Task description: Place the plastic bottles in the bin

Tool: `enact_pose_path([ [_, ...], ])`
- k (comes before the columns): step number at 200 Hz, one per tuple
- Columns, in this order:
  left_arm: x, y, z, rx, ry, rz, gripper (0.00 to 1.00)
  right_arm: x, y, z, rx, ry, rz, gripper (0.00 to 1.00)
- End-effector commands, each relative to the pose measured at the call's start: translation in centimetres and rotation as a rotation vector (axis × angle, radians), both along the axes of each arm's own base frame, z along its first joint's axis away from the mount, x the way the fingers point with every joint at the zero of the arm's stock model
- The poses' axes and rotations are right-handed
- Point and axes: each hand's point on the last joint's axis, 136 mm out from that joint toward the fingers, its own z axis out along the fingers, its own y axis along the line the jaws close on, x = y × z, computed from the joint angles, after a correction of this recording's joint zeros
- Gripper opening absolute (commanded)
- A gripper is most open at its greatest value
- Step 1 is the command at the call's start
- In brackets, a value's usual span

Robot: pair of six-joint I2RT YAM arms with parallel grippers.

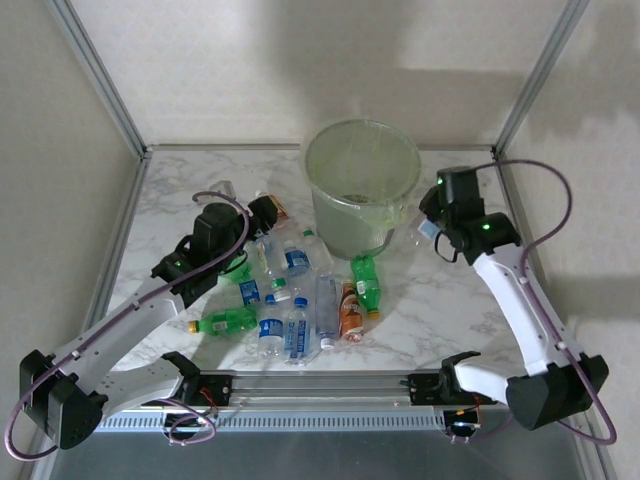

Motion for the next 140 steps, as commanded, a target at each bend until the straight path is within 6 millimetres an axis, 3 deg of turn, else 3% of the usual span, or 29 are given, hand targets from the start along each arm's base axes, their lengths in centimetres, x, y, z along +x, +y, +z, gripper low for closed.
enact_pose_path([
  [1,-0.5,0.8,-0.2,-0.009,0.016,0.014,0.80,-0.5,-0.5,4.5,-0.032,-0.069,0.011,0.45],
  [29,-0.6,1.3,-0.4,-0.006,0.022,0.030,0.80,1.0,2.7,10.3,0.022,-0.220,0.129,0.45],
  [55,-0.7,1.7,-1.0,-0.008,0.041,0.041,0.80,2.8,6.4,12.9,0.043,-0.284,0.232,0.45],
  [93,-0.9,1.5,-2.1,0.017,0.085,0.027,0.80,5.2,10.8,13.8,0.060,-0.326,0.340,0.46],
  [140,-0.8,1.8,-4.1,0.075,0.160,0.040,0.81,8.0,13.8,11.7,0.038,-0.281,0.387,0.47],
])
